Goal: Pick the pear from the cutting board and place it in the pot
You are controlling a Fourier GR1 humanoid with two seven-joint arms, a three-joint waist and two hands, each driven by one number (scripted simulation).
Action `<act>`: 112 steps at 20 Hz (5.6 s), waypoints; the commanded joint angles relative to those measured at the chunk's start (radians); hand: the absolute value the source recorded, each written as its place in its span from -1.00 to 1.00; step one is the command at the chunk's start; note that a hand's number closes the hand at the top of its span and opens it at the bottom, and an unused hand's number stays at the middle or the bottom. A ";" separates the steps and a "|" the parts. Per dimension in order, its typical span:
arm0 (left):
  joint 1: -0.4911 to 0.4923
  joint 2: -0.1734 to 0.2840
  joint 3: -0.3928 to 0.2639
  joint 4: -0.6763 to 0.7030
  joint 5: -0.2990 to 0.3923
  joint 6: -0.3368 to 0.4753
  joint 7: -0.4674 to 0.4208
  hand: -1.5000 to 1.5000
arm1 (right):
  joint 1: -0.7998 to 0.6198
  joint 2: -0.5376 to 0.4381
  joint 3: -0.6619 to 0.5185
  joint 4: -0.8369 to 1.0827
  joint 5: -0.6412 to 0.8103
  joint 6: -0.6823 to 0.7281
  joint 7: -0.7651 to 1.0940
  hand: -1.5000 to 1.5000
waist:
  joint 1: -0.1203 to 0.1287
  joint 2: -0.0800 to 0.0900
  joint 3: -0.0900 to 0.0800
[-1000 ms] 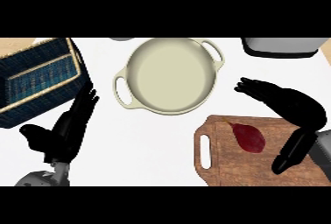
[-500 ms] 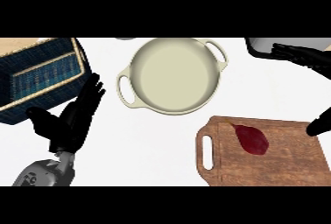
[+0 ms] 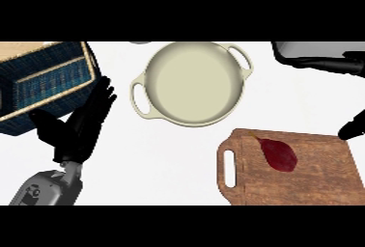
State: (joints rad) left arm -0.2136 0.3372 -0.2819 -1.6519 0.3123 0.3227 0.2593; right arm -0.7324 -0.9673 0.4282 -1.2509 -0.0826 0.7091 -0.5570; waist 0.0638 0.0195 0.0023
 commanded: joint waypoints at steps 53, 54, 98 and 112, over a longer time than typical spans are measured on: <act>0.044 -0.048 0.158 -0.036 -0.057 -0.122 0.066 0.00 | -0.031 0.356 0.345 0.281 0.617 -0.167 -0.089 -1.00 | -0.056 -0.019 -0.002; 0.104 -0.086 0.128 -0.010 -0.102 -0.094 0.003 0.00 | 0.014 0.327 0.352 0.242 0.643 -0.184 -0.102 -1.00 | -0.059 -0.020 -0.003; 0.112 -0.111 0.200 -0.036 -0.131 -0.126 0.055 0.00 | 0.108 0.481 -0.101 -0.438 0.699 -0.569 1.144 1.00 | -0.104 -0.037 -0.004; 0.085 -0.177 0.157 -0.020 -0.174 -0.137 0.029 0.00 | -0.302 0.688 -0.176 -0.432 0.679 -0.444 1.335 1.00 | -0.049 -0.020 -0.003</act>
State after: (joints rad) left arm -0.1305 0.1943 -0.0975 -1.6595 0.1616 0.1657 0.2834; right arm -0.8922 -0.3618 0.2435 -1.7782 0.5720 0.2467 0.7119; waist 0.0025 -0.0029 -0.0008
